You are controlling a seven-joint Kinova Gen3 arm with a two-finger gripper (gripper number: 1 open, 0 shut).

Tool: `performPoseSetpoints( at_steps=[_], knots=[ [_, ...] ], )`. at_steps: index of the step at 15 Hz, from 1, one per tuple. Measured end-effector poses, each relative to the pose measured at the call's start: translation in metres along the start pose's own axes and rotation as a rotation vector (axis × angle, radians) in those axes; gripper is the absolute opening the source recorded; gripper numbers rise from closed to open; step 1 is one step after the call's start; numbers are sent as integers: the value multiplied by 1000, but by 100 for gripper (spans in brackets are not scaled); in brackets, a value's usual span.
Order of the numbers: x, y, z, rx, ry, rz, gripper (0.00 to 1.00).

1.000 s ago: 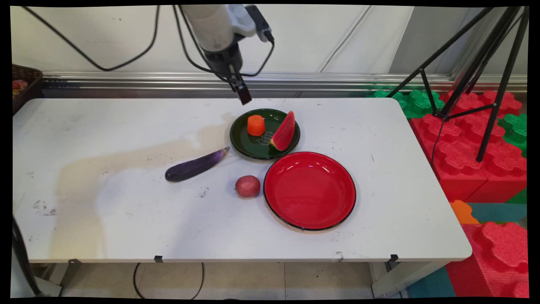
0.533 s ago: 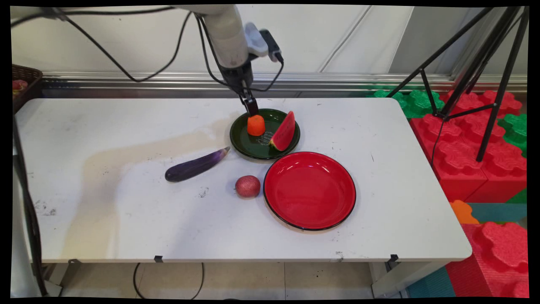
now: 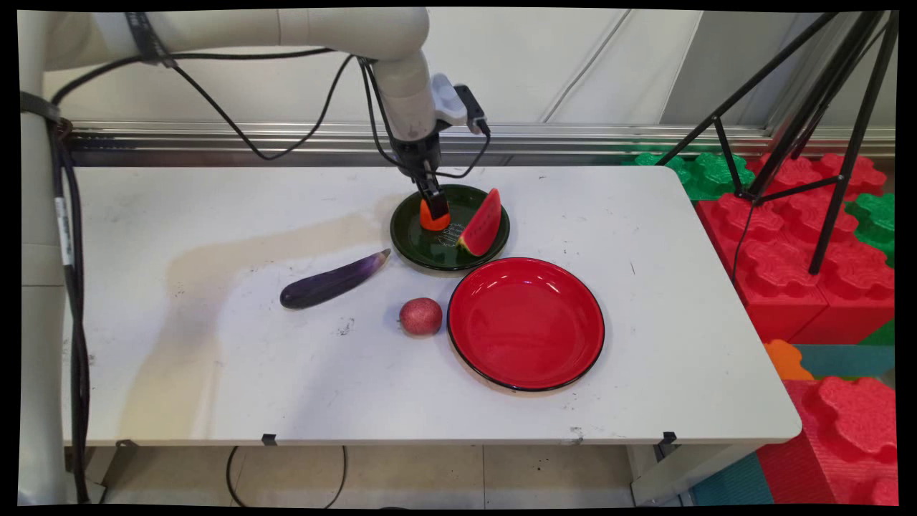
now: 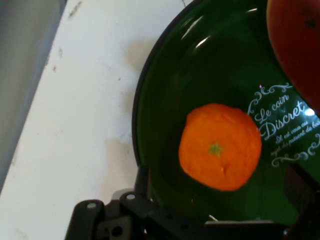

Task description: Pick up the mandarin from the green plate, then place the picked object on the red plate

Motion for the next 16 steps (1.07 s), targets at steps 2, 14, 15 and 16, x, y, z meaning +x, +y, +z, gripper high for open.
performPoseSetpoints(
  at_steps=[2,14,15,16],
  knots=[
    [2,0,12,-11,-8,-1,100],
    [7,1,35,-43,10,-27,0],
    [8,1,33,-39,16,-30,0],
    [9,0,29,-32,20,-35,0]
  ],
)
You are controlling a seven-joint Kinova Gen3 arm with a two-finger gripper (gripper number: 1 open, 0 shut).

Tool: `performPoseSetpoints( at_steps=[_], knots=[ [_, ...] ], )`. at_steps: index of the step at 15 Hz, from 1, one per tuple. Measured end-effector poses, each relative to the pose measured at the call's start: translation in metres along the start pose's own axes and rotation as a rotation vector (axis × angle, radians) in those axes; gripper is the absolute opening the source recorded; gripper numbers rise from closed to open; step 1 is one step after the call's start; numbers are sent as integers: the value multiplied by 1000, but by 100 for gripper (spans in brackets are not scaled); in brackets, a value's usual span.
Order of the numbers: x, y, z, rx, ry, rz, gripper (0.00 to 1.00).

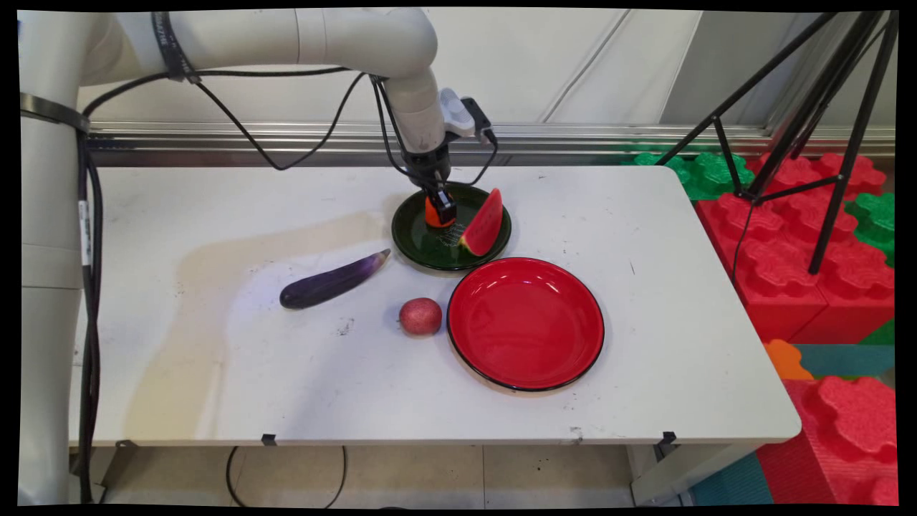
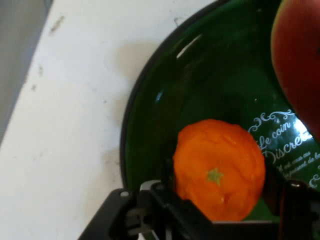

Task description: Place the picked object on the red plate

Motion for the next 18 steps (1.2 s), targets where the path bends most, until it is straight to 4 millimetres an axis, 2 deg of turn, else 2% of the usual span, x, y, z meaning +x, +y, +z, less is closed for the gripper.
performPoseSetpoints(
  at_steps=[3,10,14,18],
  knots=[
    [0,-3,-21,35,27,-23,0],
    [0,4,-106,92,172,-48,0],
    [-6,15,-151,100,248,-45,0],
    [-15,37,-188,84,308,-11,0]
  ],
)
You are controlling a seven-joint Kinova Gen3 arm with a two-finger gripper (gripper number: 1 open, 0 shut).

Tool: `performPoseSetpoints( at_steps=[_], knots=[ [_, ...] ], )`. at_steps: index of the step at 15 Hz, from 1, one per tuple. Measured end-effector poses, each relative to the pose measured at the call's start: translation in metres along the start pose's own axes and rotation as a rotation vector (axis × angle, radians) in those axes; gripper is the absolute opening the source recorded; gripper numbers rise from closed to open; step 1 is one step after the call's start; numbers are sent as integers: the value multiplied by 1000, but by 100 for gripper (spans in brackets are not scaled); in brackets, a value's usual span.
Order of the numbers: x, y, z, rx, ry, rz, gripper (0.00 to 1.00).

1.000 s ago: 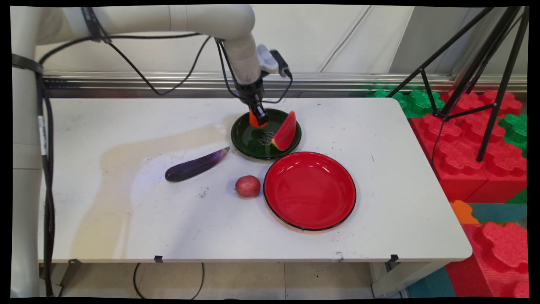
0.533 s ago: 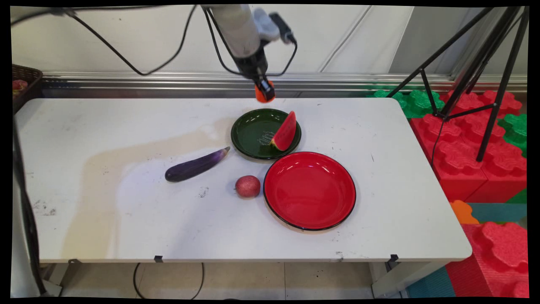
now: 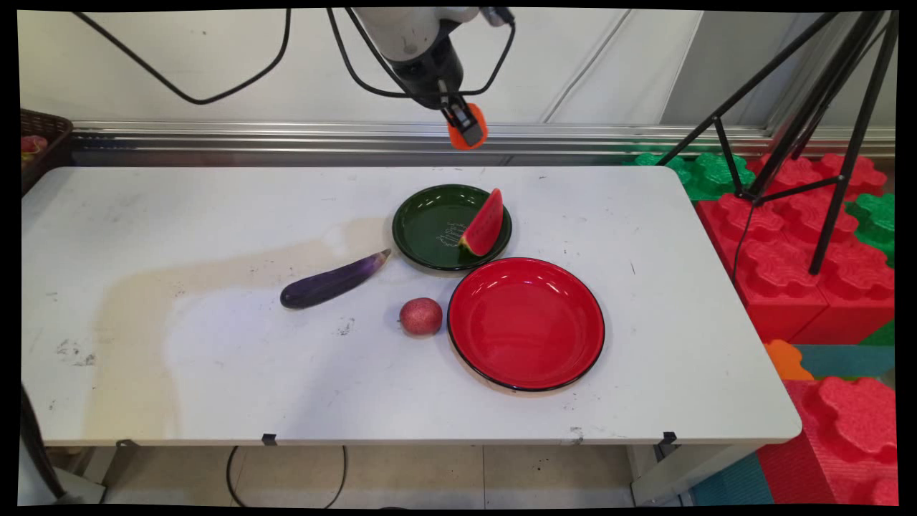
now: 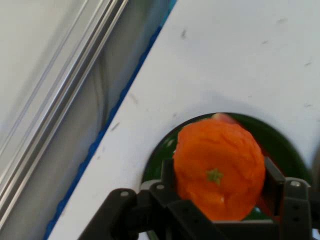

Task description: Place the picked object on the red plate

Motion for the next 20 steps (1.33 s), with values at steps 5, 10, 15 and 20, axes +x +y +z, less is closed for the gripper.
performPoseSetpoints(
  at_steps=[5,10,15,20],
  knots=[
    [4,38,-40,-39,41,-18,0],
    [7,79,-59,-37,34,-83,0],
    [6,112,-55,-8,-1,-146,0],
    [-2,137,-34,0,-56,-165,0]
  ],
)
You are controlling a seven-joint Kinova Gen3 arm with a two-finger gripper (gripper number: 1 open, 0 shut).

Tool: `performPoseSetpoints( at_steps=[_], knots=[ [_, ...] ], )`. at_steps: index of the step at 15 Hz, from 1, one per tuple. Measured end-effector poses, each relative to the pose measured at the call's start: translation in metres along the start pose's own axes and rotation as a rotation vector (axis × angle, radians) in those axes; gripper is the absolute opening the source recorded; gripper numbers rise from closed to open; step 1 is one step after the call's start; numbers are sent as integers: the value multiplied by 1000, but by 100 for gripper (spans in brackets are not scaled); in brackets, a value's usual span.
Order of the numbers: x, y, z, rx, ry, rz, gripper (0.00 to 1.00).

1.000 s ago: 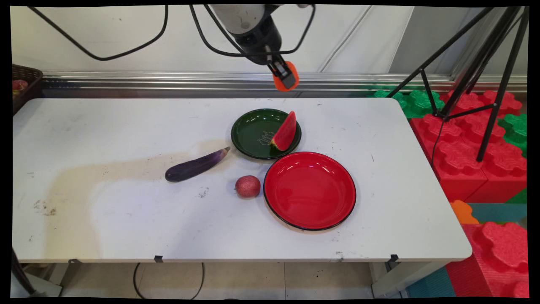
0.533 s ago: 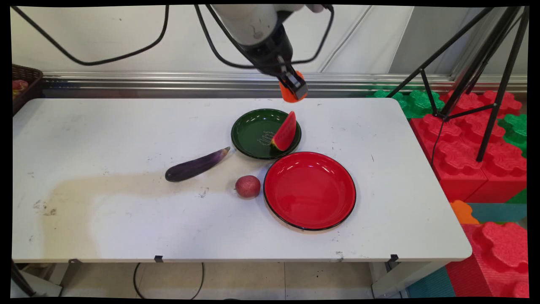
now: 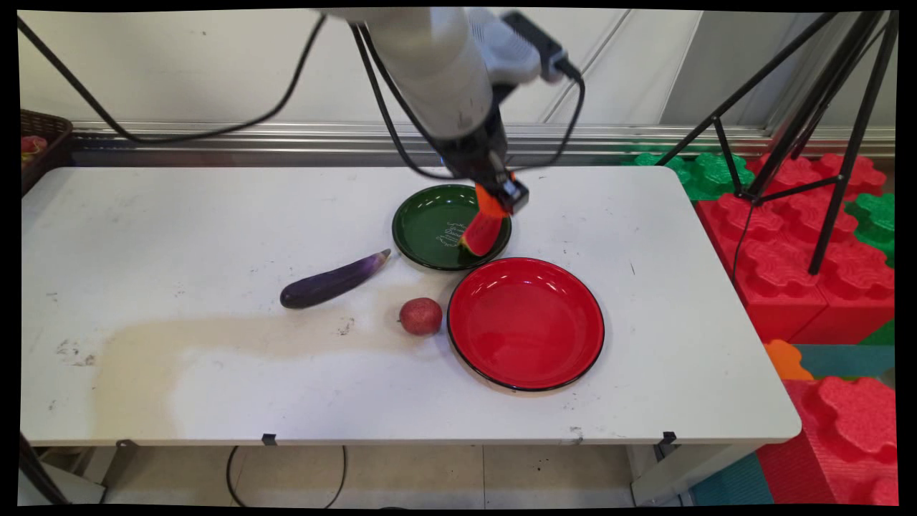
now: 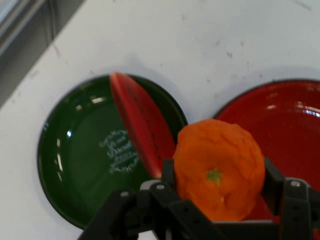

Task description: Place the picked object on the red plate

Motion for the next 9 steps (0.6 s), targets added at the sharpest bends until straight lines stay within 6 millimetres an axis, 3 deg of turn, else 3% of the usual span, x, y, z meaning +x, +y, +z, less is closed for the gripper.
performPoseSetpoints(
  at_steps=[9],
  knots=[
    [-32,37,52,-29,-122,-6,0]
  ],
)
